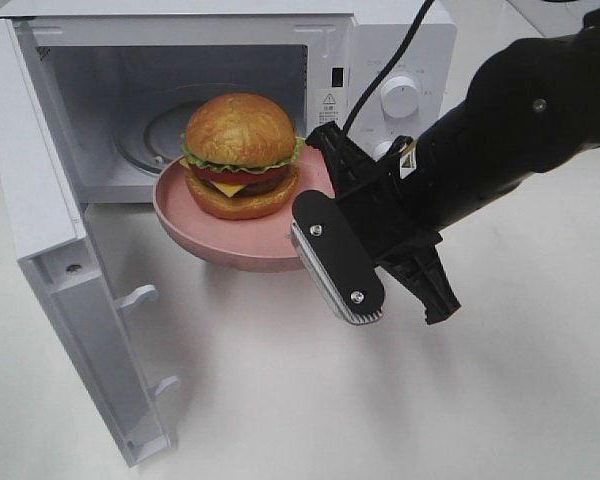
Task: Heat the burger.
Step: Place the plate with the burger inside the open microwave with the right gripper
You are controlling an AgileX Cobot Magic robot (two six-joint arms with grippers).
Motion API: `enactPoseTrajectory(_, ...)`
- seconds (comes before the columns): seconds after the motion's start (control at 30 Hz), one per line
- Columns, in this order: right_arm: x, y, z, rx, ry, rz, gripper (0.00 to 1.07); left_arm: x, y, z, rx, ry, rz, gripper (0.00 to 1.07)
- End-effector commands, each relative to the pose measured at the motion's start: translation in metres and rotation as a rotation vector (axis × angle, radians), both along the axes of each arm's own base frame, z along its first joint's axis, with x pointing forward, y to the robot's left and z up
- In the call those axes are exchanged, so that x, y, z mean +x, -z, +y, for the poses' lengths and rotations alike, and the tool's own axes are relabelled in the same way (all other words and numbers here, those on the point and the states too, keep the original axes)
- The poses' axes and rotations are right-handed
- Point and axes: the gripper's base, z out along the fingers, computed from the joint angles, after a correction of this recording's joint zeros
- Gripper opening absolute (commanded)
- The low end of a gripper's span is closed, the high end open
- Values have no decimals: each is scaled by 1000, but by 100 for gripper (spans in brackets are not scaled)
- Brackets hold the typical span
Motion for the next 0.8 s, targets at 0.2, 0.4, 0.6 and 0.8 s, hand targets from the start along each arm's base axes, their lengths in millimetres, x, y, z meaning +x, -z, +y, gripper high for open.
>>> enactPoseTrajectory(0.2,18,-10,12,55,9,-70,0,-2,0,0,-8,-5,-25,100)
enactPoseTrajectory(0.4,30,-9,21,41,-14,-106,0,-2,0,0,-8,-5,-25,100)
enactPoseTrajectory(0.6,38,-7,25,32,-26,-137,0,-2,0,0,-8,-5,-25,100)
enactPoseTrajectory(0.8,49,-2,33,26,-28,-143,0,-2,0,0,-8,-5,-25,100)
